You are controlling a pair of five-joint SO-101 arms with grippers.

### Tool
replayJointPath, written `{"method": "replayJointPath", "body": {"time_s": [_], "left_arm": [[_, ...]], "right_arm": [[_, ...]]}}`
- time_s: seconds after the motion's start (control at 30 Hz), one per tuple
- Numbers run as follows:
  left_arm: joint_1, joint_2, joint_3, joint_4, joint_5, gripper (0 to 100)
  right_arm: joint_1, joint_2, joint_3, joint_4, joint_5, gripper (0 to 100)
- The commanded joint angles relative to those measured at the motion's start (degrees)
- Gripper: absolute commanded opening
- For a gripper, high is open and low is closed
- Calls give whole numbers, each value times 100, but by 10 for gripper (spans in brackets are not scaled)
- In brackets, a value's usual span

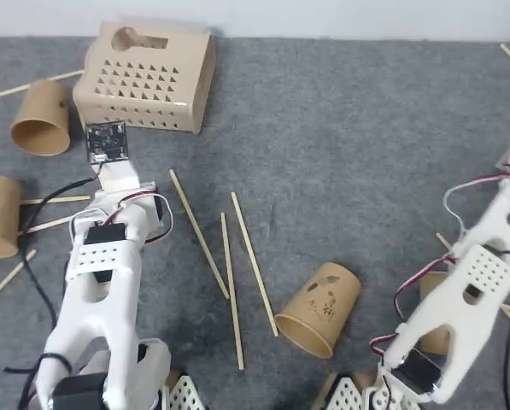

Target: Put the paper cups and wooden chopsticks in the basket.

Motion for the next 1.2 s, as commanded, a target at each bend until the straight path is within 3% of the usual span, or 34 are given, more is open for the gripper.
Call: {"method": "replayJointPath", "body": {"time_s": [0.0,0.2,0.33,0.6,1.17], "left_arm": [[-18,-53,-40,-141,-53,13],[-26,-62,-31,-141,-53,13],[-9,-53,-31,-141,-53,13],[-26,-44,-31,-141,-53,13],[-18,-18,-57,-167,-53,13]], "right_arm": [[532,-391,-686,154,79,6],[1138,-435,-624,-110,448,6],[1156,-215,-624,-119,818,6],[330,48,-633,75,1222,6],[-1543,-462,-659,2818,1459,6]]}}
